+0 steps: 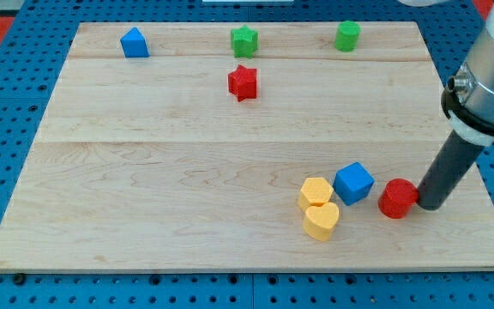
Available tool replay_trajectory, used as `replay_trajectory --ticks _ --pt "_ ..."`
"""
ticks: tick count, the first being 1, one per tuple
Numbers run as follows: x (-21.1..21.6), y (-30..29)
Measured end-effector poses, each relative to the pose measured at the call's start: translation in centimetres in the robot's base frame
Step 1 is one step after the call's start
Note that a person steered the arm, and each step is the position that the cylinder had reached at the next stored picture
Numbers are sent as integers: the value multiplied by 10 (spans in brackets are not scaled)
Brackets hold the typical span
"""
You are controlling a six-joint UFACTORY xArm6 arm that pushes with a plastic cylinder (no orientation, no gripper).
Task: Move the red circle along with the blue cube towards red star
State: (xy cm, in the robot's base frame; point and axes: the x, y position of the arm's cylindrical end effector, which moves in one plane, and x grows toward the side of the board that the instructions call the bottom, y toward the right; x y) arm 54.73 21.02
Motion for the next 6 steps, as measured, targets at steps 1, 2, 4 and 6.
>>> replay_trajectory --ticks 1,2,4,6 --pt "7 -29" --pt "2 -69" --pt "-46 -91" --pt "-74 -124"
